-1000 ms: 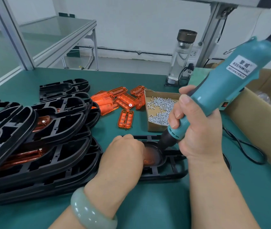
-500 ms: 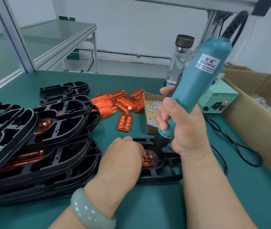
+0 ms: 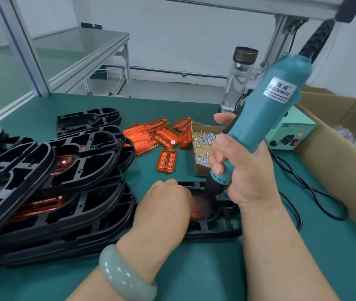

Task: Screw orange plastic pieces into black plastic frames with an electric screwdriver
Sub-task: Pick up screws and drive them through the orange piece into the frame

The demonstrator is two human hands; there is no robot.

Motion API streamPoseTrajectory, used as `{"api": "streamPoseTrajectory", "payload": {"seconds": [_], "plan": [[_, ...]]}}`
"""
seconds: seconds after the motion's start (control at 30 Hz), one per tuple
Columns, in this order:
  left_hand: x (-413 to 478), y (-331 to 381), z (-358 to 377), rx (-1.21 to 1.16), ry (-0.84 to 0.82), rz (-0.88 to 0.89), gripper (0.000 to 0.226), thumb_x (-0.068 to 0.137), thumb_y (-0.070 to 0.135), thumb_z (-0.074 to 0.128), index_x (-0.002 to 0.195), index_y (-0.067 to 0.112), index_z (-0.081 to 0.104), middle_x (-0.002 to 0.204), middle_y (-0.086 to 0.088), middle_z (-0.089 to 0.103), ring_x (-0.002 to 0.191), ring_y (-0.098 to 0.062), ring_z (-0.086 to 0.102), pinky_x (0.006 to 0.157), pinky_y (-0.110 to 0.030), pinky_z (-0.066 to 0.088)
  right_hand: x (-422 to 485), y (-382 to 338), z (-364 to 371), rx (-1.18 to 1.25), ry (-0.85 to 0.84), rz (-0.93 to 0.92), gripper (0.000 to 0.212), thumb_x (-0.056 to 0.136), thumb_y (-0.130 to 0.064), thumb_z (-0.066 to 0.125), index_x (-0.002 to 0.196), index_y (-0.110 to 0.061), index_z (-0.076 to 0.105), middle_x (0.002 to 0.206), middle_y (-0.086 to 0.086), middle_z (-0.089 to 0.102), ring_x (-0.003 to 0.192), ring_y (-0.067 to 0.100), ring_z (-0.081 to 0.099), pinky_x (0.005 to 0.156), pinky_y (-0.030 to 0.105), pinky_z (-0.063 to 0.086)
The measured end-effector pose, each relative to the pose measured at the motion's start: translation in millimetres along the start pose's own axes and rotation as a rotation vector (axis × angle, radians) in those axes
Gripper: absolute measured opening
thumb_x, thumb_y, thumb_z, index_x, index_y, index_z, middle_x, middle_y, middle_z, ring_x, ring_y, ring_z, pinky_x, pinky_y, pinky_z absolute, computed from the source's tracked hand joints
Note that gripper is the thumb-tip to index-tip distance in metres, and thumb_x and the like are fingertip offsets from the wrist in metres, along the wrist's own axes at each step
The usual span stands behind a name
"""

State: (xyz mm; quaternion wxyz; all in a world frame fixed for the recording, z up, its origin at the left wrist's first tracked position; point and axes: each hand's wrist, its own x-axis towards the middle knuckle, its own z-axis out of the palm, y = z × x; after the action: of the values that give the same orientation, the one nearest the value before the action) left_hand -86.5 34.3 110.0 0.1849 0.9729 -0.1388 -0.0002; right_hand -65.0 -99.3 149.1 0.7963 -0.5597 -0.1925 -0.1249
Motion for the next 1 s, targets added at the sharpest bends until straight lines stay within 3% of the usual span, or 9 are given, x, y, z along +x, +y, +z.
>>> {"api": "streamPoseTrajectory", "payload": {"seconds": [0.1, 0.23, 0.3, 0.43, 0.57, 0.73, 1.0], "plan": [[0, -1, 1, -0.010, 0.006, 0.000, 0.027, 0.090, 0.017, 0.058, 0.111, 0.033, 0.065, 0.095, 0.006, 0.045, 0.101, -0.016, 0.043, 0.079, -0.028, 0.043, 0, 1, -3, 0.050, 0.015, -0.005, 0.022, 0.084, -0.005, 0.053, 0.104, -0.013, 0.058, 0.053, -0.006, 0.047, 0.041, 0.009, 0.041, 0.048, 0.019, 0.039], [2, 0, 2, -0.009, 0.012, 0.009, 0.025, 0.091, 0.019, 0.057, 0.109, 0.033, 0.066, 0.091, 0.007, 0.043, 0.099, -0.016, 0.043, 0.076, -0.026, 0.039, 0, 1, 0, 0.072, 0.007, 0.007, 0.027, 0.081, -0.002, 0.054, 0.074, -0.026, 0.064, 0.050, -0.006, 0.045, 0.038, 0.010, 0.038, 0.045, 0.019, 0.037], [2, 0, 2, -0.001, 0.015, 0.011, 0.024, 0.092, 0.020, 0.056, 0.109, 0.032, 0.067, 0.090, 0.007, 0.043, 0.098, -0.016, 0.044, 0.074, -0.025, 0.035, -1, 1, 4, 0.019, 0.012, 0.008, 0.029, 0.079, -0.001, 0.055, 0.068, -0.027, 0.061, 0.049, -0.005, 0.044, 0.037, 0.011, 0.038, 0.045, 0.019, 0.036], [3, 0, 1, 0.016, 0.010, 0.007, 0.025, 0.090, 0.017, 0.057, 0.107, 0.033, 0.068, 0.093, 0.007, 0.046, 0.102, -0.016, 0.047, 0.076, -0.024, 0.038, 0, 0, 3, -0.017, 0.100, 0.008, 0.013, 0.079, -0.003, 0.056, 0.080, -0.016, 0.056, 0.048, -0.004, 0.044, 0.039, 0.012, 0.038, 0.046, 0.020, 0.037], [2, 0, 0, 0.016, 0.010, 0.004, 0.025, 0.090, 0.018, 0.057, 0.107, 0.033, 0.068, 0.097, 0.007, 0.050, 0.103, -0.016, 0.047, 0.077, -0.025, 0.039, -3, 2, -6, 0.056, 0.121, 0.002, 0.015, 0.081, -0.004, 0.053, 0.091, -0.015, 0.056, 0.051, -0.006, 0.045, 0.041, 0.010, 0.041, 0.048, 0.020, 0.039], [1, 2, -2, 0.026, 0.002, -0.020, 0.024, 0.092, 0.024, 0.054, 0.109, 0.035, 0.066, 0.098, 0.008, 0.050, 0.103, -0.017, 0.047, 0.076, -0.028, 0.040, -5, 4, -10, 0.117, 0.114, -0.016, 0.016, 0.078, -0.010, 0.063, 0.092, -0.015, 0.059, 0.054, -0.005, 0.046, 0.041, 0.010, 0.044, 0.050, 0.019, 0.041], [-1, 4, -5, 0.033, -0.022, -0.032, 0.022, 0.093, 0.027, 0.052, 0.108, 0.037, 0.064, 0.096, 0.009, 0.048, 0.103, -0.017, 0.046, 0.074, -0.027, 0.036, -11, 1, -8, 0.115, 0.081, -0.082, 0.013, 0.077, -0.018, 0.064, 0.090, -0.019, 0.063, 0.053, -0.005, 0.049, 0.041, 0.012, 0.046, 0.052, 0.020, 0.042]]}}
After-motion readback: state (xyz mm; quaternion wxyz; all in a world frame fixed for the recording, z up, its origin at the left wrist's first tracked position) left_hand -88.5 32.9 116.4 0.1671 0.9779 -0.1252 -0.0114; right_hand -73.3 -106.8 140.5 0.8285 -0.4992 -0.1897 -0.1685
